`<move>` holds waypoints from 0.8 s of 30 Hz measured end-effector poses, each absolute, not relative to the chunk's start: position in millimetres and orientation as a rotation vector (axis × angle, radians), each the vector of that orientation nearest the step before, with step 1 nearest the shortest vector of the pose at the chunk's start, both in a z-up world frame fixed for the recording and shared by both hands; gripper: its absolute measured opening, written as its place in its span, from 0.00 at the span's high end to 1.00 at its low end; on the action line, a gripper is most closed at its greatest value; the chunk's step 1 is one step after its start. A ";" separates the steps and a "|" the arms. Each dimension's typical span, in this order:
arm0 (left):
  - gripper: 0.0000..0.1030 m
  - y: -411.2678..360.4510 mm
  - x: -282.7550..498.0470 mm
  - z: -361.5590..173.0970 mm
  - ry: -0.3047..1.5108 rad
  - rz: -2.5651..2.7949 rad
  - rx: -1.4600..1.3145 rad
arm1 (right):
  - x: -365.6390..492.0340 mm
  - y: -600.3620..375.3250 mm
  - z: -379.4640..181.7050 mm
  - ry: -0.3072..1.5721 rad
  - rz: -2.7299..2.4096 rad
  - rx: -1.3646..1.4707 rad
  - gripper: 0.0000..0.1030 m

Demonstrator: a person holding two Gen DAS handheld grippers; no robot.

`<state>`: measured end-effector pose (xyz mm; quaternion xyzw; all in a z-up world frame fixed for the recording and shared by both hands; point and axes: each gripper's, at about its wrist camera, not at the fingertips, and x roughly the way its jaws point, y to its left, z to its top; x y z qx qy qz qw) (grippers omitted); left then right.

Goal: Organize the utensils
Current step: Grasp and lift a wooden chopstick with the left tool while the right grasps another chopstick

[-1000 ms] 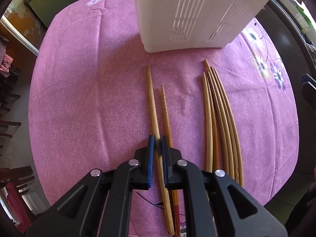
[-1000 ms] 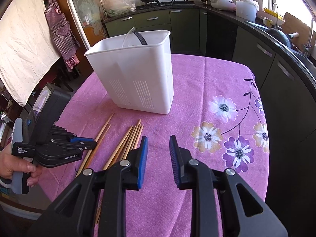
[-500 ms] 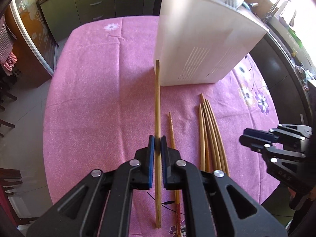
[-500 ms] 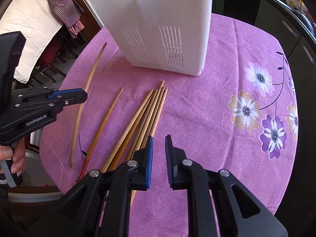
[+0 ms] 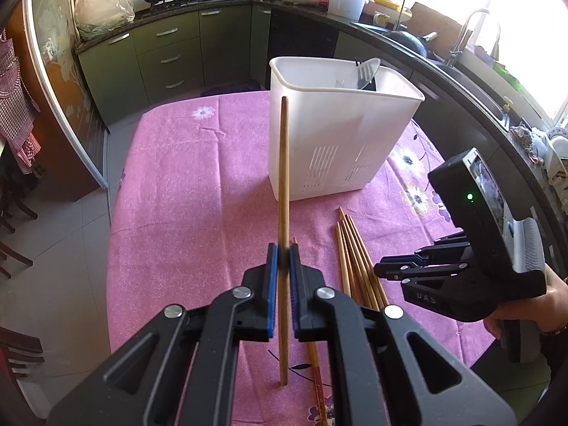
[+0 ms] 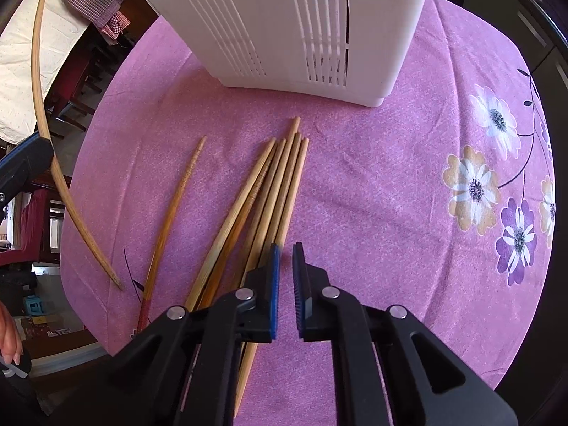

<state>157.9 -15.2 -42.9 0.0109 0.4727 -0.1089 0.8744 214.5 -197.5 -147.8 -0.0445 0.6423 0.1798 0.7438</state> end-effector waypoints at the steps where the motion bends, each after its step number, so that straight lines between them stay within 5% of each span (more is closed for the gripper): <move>1: 0.94 -15.3 157.0 -42.9 0.986 -0.230 0.024 | 213.6 -193.5 -146.6 1.409 0.390 -0.101 0.92; 24: 0.94 -13.0 147.9 -40.6 0.973 -0.254 0.023 | 204.3 -167.2 -147.2 1.339 0.380 -0.059 0.93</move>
